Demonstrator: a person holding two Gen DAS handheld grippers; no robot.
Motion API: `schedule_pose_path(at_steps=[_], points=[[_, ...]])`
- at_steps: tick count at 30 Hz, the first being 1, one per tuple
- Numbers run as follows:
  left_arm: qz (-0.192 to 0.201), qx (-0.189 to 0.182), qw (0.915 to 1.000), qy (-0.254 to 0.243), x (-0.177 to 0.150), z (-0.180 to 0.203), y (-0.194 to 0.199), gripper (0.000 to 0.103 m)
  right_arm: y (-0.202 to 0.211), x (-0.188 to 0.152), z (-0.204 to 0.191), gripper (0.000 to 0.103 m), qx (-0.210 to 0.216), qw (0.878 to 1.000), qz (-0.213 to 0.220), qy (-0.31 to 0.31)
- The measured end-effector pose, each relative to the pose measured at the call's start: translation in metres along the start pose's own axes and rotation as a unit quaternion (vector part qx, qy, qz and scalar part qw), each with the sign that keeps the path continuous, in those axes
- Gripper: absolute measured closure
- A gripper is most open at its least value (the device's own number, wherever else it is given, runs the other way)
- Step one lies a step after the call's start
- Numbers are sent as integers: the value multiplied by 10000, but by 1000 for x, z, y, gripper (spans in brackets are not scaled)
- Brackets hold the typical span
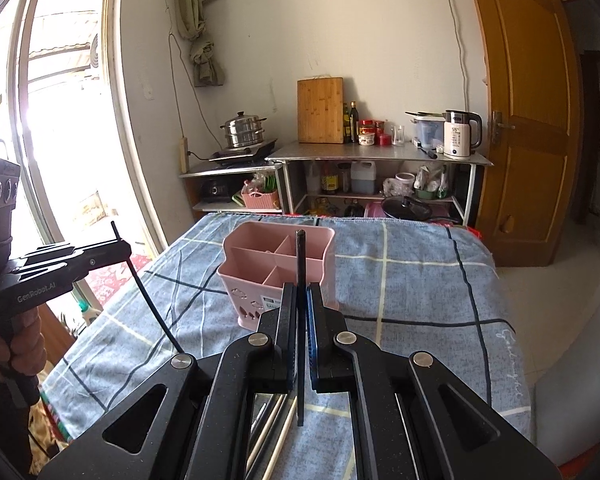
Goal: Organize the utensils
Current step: 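Lift the held black chopsticks with the right gripper over the pink basket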
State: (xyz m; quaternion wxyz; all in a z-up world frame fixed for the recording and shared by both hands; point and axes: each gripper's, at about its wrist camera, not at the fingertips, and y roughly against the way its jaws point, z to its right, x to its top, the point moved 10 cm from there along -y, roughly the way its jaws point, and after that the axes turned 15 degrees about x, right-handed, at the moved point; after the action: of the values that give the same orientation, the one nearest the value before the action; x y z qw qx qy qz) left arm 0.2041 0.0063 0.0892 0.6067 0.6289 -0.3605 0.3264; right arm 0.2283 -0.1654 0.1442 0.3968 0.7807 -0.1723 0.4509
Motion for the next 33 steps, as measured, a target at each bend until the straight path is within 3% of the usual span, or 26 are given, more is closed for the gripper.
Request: schedule_pose_path(at_steps=[10, 23, 33], points=[[18, -236, 9997, 85, 41, 0, -5, 98, -11, 36, -9, 98, 139, 9997, 179, 87], [402, -163, 9983, 380, 116, -20, -23, 98, -44, 108, -13, 98, 331, 9969, 712, 53], [362, -137, 9975, 597, 125, -34, -55, 98, -78, 122, -17, 98, 454, 9955, 837, -26]])
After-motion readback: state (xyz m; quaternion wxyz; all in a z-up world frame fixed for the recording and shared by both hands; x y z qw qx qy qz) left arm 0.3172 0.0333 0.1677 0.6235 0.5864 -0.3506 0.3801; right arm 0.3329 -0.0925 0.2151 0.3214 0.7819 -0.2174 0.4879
